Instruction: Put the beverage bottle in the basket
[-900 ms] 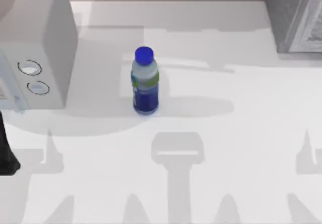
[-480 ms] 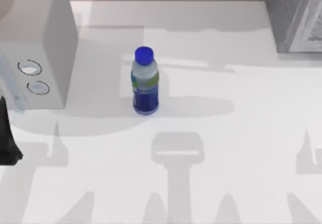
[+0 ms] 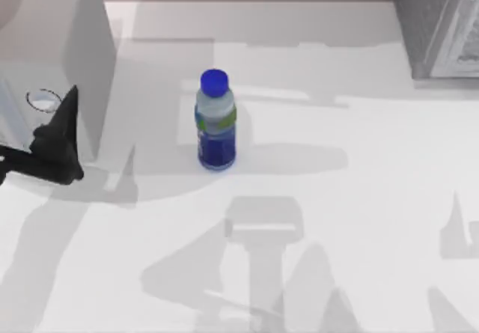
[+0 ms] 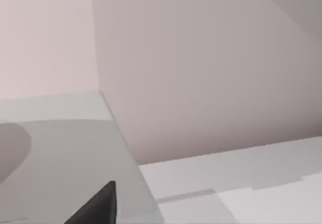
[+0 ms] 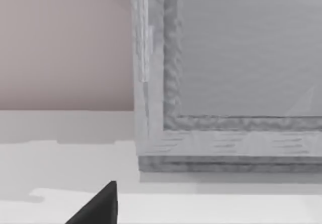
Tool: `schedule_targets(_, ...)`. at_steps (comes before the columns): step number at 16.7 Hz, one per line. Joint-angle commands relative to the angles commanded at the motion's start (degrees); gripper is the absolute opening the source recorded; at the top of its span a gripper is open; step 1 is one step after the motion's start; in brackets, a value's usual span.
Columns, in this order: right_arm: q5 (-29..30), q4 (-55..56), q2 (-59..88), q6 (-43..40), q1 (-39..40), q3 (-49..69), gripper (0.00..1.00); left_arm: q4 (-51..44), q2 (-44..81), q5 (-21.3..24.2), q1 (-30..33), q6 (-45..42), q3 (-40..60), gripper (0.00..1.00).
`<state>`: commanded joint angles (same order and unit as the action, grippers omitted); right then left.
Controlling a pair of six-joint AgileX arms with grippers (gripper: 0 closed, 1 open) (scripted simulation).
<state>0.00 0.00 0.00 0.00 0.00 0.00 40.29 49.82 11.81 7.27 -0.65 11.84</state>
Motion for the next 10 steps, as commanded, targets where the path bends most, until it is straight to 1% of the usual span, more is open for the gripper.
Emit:
schedule_targets(6, 0.0, 0.0, 0.0, 0.0, 0.0, 0.0, 1.0, 28.5, 38.6, 8.5, 5.2, -0.5, 7.5, 1.0)
schedule_targets(10, 0.0, 0.0, 0.0, 0.0, 0.0, 0.0, 1.0, 45.0, 61.0, 13.2, 8.1, -0.7, 12.1, 1.0)
